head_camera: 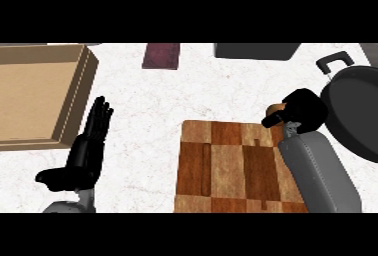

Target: Pick the pear from the cutting board and place it in the pot

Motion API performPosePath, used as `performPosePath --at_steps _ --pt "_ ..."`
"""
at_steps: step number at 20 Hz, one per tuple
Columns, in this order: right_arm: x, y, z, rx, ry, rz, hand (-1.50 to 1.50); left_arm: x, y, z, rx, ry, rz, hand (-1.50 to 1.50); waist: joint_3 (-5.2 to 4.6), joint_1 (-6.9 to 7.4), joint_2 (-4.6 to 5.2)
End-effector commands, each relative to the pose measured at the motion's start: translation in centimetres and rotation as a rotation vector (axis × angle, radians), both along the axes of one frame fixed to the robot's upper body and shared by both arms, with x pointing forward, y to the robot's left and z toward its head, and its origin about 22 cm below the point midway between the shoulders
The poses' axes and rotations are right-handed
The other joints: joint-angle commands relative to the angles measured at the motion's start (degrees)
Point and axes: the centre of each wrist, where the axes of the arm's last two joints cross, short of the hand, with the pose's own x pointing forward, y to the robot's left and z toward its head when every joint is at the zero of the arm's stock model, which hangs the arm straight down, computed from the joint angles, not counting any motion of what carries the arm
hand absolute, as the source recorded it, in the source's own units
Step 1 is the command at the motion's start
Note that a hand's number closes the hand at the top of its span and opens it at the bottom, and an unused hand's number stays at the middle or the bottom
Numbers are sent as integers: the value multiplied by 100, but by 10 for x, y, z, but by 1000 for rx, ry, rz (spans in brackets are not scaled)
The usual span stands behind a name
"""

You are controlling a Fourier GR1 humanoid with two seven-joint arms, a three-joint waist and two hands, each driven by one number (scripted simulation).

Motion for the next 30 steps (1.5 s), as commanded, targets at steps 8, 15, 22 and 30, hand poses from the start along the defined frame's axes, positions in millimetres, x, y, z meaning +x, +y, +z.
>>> performPosePath --at_steps 8,15,22,30 --pt "68 -109 110 -263 -208 -450 150 10 -20 10 -4 -43 -104 0 -9 639 205" --pt "85 -123 136 -415 -181 -618 150 13 -31 12 5 -48 -130 0 -12 743 194" --pt "89 -142 142 -471 -175 -764 150 15 -33 10 -5 -21 -130 0 4 619 166" --pt "91 -150 134 -478 -152 -852 150 11 -17 5 -9 -14 -86 0 1 388 33"
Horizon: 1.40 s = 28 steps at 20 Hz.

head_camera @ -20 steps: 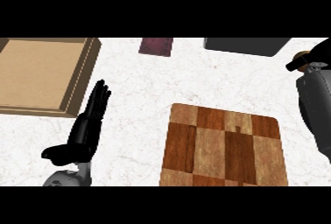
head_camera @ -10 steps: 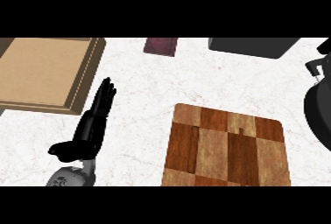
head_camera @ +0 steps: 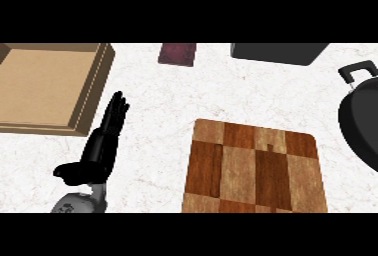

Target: Pick the pear from the cutting board and place it in the pot

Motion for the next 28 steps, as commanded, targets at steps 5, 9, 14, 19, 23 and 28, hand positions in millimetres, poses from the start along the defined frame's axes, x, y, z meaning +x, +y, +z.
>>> performPosePath --at_steps 5,9,14,19,23,28 --pt "-1 -3 -26 28 -101 -239 150 1 8 -2 -9 11 46 0 2 -303 -103" --pt "-11 -23 -40 67 -117 -278 150 -6 20 -8 6 24 83 0 9 -356 -119" --pt "-17 -28 -61 153 -121 -254 150 -1 22 -8 -11 29 100 0 4 -529 -178" --pt "-41 -58 -98 265 -115 -263 150 -19 21 -9 -19 23 96 0 14 -484 -186" --pt "-53 -61 -124 355 -120 -322 150 -17 33 -7 -14 26 113 0 12 -530 -202" --pt "-63 -68 -139 530 -176 -448 -150 -11 33 -14 -6 52 116 0 9 -591 -188"
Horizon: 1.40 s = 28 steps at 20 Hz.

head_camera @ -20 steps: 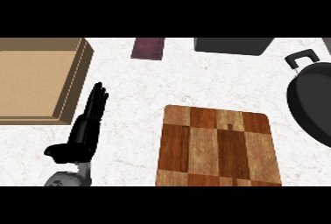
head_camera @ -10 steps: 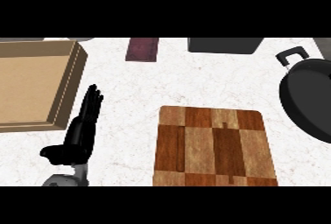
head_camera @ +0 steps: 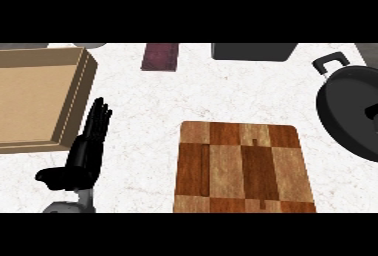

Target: Pick the pear from the cutting board and place it in the pot

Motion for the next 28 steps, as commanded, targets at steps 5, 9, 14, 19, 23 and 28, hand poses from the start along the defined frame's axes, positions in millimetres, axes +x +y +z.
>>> performPosePath --at_steps 5,9,14,19,23,28 --pt "-11 7 -26 21 -304 -123 -150 -7 1 3 -6 6 0 0 -2 -45 -60" --pt "-9 -1 3 -225 -585 -76 -150 -4 -3 -2 4 9 -8 0 -1 -79 -49" --pt "-21 4 -14 -373 -814 -141 -150 3 4 -4 -7 -8 45 0 -6 -178 -62" --pt "-34 9 -29 -428 -916 -216 -150 -5 5 0 0 19 36 0 -12 -178 -102" --pt "-59 18 -51 -475 -929 -220 -150 -8 12 -11 -11 17 42 0 -23 -265 -130" --pt "-86 27 -59 -529 -950 -176 -150 -20 4 6 20 7 48 0 -19 -247 -136"
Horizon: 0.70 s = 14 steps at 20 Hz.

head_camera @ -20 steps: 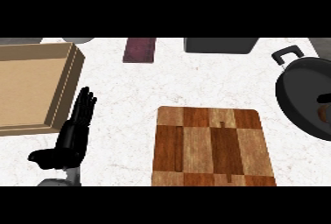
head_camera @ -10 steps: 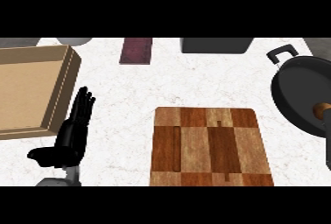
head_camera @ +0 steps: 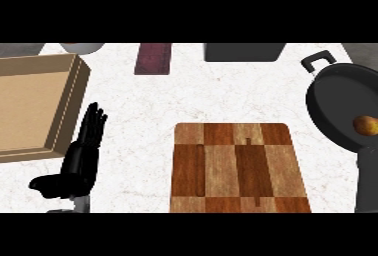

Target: Pick the pear from the cutting board and place it in the pot

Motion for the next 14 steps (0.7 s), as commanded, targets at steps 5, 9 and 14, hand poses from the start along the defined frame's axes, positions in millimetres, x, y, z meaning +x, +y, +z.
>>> performPosePath --at_steps 5,9,14 --pt "-49 30 6 -52 -72 -35 -150 15 22 -6 7 6 1 0 -7 -36 4" --pt "-82 28 -14 -66 -66 -62 -150 -9 0 -2 -13 8 -5 0 -2 19 5" --pt "-98 23 -13 -125 -152 -140 -150 -9 14 -1 -14 15 -5 0 -1 44 15"
